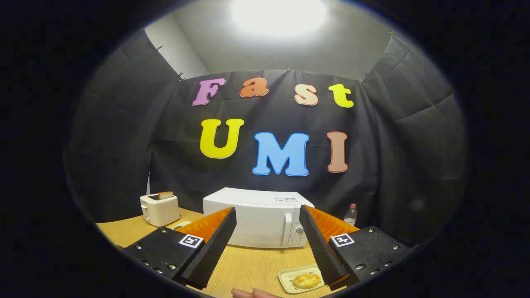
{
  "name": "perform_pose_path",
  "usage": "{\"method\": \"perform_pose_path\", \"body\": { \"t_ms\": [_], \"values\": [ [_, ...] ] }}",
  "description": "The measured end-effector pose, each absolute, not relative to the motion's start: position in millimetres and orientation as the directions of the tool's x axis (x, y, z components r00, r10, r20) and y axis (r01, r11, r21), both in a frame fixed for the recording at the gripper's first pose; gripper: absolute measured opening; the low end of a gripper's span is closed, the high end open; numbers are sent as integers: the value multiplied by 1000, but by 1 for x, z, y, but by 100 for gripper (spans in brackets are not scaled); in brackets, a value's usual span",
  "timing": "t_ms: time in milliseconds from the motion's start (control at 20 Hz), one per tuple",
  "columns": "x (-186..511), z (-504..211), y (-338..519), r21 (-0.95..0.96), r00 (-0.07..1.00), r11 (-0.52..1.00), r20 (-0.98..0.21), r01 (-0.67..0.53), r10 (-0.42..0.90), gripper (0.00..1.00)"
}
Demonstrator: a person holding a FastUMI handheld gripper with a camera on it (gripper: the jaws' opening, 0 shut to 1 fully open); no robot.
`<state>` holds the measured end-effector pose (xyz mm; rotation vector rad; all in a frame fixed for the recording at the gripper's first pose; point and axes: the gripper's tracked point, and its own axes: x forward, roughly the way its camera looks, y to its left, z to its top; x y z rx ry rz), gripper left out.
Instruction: Open the microwave, put the food inside, and close the microwave door.
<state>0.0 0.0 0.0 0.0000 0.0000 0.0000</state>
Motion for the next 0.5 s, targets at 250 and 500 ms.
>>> {"method": "perform_pose_path", "body": {
  "t_ms": [250,500],
  "values": [
    [1,0,1,11,1000,1000,-6,-5,5,96],
    [2,-4,0,11,1000,1000,-12,-7,7,96]
  ]
}}
